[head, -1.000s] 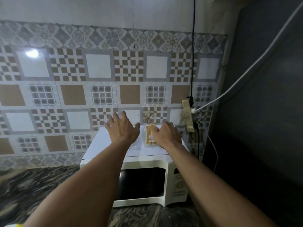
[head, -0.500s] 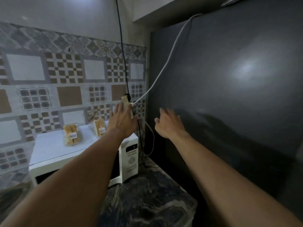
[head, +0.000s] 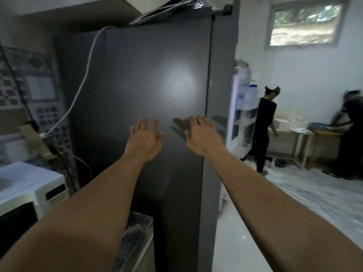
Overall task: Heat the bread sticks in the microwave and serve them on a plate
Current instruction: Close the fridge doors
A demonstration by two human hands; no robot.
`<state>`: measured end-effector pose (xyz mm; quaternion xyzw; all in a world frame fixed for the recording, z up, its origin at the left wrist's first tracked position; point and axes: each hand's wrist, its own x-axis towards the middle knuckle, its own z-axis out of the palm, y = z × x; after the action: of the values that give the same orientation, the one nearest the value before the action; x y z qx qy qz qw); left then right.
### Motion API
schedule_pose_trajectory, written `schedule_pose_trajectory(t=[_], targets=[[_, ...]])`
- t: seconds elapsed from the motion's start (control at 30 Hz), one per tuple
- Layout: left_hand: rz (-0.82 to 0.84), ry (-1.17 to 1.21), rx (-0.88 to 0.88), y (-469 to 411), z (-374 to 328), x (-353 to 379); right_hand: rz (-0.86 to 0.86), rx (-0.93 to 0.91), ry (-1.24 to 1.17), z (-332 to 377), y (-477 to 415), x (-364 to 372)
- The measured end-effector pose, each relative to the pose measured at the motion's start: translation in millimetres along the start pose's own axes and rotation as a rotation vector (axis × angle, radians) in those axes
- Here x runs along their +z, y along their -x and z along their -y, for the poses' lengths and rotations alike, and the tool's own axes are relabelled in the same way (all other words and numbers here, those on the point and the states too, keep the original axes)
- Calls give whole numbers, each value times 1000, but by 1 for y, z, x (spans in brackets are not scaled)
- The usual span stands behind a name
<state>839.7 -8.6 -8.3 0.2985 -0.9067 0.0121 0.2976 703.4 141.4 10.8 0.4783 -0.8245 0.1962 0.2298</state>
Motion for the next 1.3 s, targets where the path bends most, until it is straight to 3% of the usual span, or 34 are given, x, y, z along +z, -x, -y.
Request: schedule_pose_trajectory(t=[0.3,0.63,0.87,1.3], targets=[[-37,245,294,-15,-153,36,-32,283,117,-124,55,-52],[-32,388,511,-31,-284,74,-29,461,182,-235,94,-73],[79,344,446,-71,-352,137,5,484,136,-325,76,-52],[90,310,330,-201,-461,239,58,432,72,-505,-13,-19]])
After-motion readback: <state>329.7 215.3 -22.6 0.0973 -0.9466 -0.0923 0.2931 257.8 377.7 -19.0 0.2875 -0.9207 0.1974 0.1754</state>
